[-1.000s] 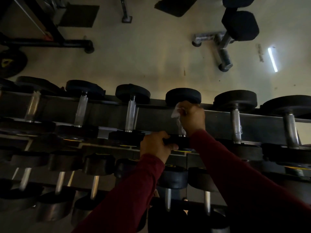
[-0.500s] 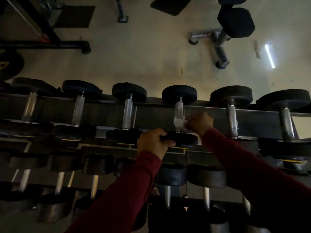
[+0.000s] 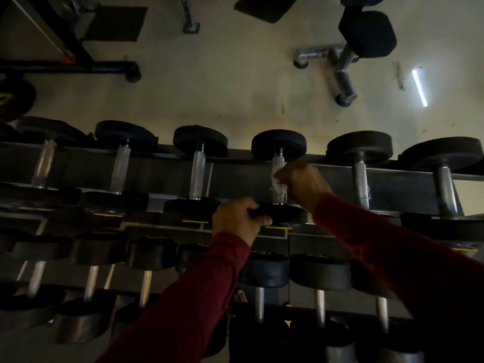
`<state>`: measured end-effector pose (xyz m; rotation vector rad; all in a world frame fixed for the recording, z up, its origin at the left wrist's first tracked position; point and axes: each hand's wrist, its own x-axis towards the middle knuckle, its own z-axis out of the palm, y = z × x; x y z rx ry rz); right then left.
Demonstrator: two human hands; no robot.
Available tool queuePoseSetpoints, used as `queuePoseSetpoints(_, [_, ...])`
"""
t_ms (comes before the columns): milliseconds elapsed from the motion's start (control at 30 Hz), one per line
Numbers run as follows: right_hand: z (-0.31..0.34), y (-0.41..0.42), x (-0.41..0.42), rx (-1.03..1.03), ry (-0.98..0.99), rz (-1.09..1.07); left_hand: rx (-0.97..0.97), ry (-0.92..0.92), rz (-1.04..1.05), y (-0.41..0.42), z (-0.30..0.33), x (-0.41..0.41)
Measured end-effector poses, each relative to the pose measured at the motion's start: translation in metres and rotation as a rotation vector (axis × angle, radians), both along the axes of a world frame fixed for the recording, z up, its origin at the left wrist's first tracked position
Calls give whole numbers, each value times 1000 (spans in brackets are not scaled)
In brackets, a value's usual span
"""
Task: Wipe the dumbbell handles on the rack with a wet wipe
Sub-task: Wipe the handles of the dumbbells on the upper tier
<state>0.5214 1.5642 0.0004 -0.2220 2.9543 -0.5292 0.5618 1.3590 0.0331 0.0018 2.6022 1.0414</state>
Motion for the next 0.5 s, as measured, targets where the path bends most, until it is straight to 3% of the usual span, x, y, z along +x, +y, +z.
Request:
queuePoseSetpoints(167, [4,8,-16,174,-94,492,-12,-6,12,0,0,-1])
queuePoseSetpoints(233, [11,2,-34,281,-83,491,-15,-12,-2,0,1,-2])
queuePoseSetpoints(333, [9,-9,-55,416,-13,301,-15,-15,-23,-1,0,-4])
queuePoseSetpoints(400, [8,-16,-52,592,-33,428,-15,-11,-30,-2,-1,-4])
queuePoseSetpoints(433, [1,-16,-44,505,-160,480,-23,-9,-38,-2,-2,-4])
queuePoseSetpoints(467, [-1,-16,-37,316,-162,470,-29,-3,-48,-2,-3,-5])
queuePoseSetpoints(500, [-4,-13,-36,232,-88,622,-31,1,-54,-2,-4,-5])
